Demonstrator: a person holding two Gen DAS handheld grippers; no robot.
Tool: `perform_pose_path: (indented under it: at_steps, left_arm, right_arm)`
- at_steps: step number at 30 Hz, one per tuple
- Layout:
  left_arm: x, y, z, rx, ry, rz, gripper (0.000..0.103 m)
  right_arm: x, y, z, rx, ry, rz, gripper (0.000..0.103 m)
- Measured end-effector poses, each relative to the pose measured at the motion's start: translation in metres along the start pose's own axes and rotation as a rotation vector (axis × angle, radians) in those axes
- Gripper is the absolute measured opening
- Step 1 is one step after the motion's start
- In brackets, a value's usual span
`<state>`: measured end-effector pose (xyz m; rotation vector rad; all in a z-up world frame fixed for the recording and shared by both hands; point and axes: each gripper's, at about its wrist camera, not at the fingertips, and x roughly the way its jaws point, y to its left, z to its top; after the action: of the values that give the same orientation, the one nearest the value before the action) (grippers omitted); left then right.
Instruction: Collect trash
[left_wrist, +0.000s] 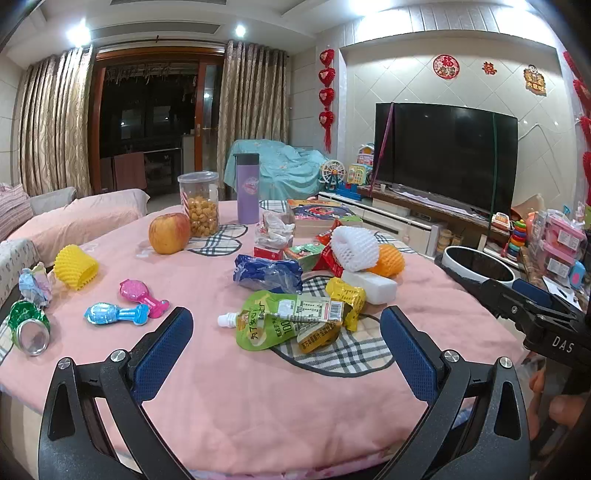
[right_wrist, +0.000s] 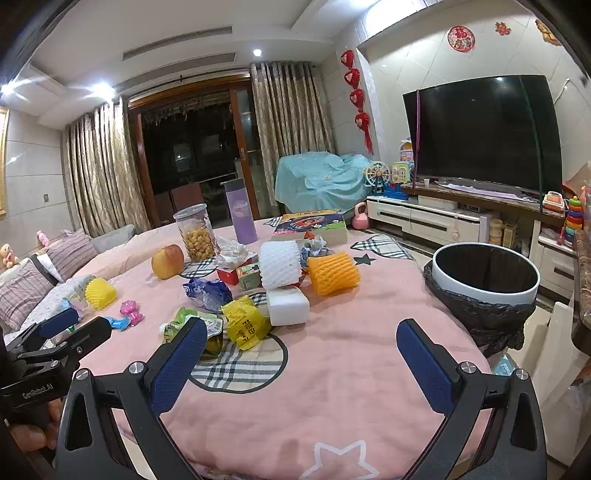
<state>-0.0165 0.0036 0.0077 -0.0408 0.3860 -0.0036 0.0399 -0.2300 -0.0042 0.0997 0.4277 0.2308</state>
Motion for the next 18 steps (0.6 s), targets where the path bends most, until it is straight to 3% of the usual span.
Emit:
perform_pose_path:
  at_steps: [18]
  left_arm:
    - [0.0020,0.0022,-0.0037,-0.008,0.011,-0.010,0.103]
  right_arm:
    - [0.0000,0.0008,-0.0012,0.017,0.007,0.012,0.103]
